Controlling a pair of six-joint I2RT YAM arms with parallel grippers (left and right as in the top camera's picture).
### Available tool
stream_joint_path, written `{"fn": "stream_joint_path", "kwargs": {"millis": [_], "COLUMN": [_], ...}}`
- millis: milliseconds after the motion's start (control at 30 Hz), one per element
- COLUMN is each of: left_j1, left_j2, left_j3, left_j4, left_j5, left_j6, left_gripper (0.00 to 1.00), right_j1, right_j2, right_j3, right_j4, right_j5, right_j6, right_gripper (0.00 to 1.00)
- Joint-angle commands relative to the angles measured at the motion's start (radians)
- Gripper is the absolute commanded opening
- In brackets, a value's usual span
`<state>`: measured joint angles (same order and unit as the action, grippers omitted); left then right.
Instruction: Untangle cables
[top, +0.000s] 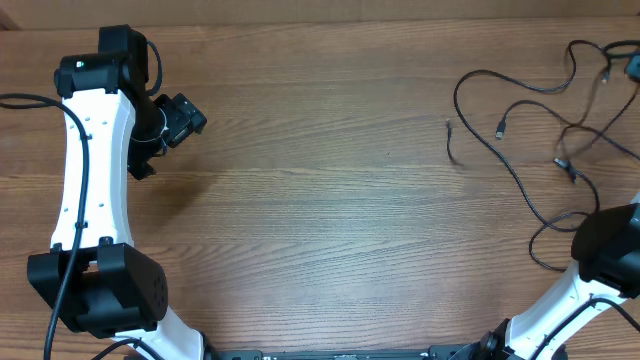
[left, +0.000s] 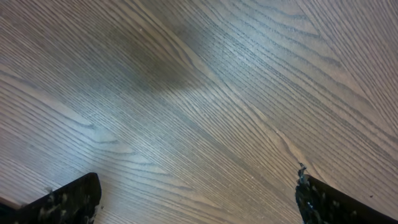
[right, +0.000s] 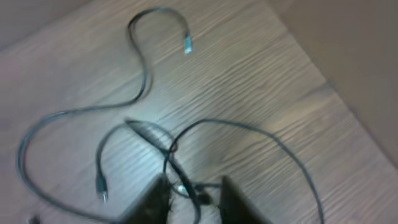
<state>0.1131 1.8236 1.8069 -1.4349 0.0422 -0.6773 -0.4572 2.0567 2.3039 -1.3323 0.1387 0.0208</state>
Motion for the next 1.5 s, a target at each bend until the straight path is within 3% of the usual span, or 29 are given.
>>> {"fn": "stream_joint_path", "kwargs": {"millis": [0,67,200,300,400,433,533,700,967,1167,1467], "left_j1": [-0.003,-0.005,-0.050,-0.125,-0.212,-0.245,-0.278,-0.250,-0.231,-0.232,-0.231], "left_j2": [-0.012,-0.012,-0.012,-0.012,-0.012,-0.012,-0.012,-0.012,-0.015,-0.100,-0.490], "left_j3": [-0.004,-0.004,-0.004,-0.004,-0.004,-0.004,-0.004,-0.004,-0.004,-0.056,-0.408], "left_j4": [0.006,0.049,0.192,0.280,0.310,0.298,0.220,-0.030,-0.255,-0.243,0.037], "left_j5": [0.025,0.100,0.219,0.218,0.108,-0.013,-0.151,-0.113,-0.097,-0.094,-0.125], "left_j6": [0.037,0.143,0.295,0.414,0.507,0.507,0.436,0.303,0.304,0.311,0.310], "left_gripper": [1.00,1.00,1.00,1.00,1.00,1.00,1.00,1.00,1.00,1.00,1.00], "right_j1": [0.011,0.018,0.053,0.121,0.204,0.248,0.331,0.430,0.446,0.448,0.448], "right_j2": [-0.029,-0.029,-0.029,-0.029,-0.029,-0.029,-0.029,-0.029,-0.042,-0.096,-0.201], "right_j3": [0.014,0.014,0.014,0.014,0.014,0.014,0.013,0.013,-0.007,-0.032,-0.033], "right_j4": [-0.033,-0.039,-0.047,-0.111,-0.161,-0.163,-0.164,-0.220,-0.362,-0.361,-0.322], "right_j5": [-0.224,-0.381,-0.656,-0.701,-0.571,-0.473,-0.321,-0.233,-0.261,-0.264,-0.181], "right_j6": [0.004,-0.004,-0.104,-0.237,-0.288,-0.248,-0.125,0.042,0.121,0.129,0.129], "right_gripper": [0.60,0.71,0.79,0.80,0.84,0.90,1.00,1.00,1.00,1.00,1.00]}}
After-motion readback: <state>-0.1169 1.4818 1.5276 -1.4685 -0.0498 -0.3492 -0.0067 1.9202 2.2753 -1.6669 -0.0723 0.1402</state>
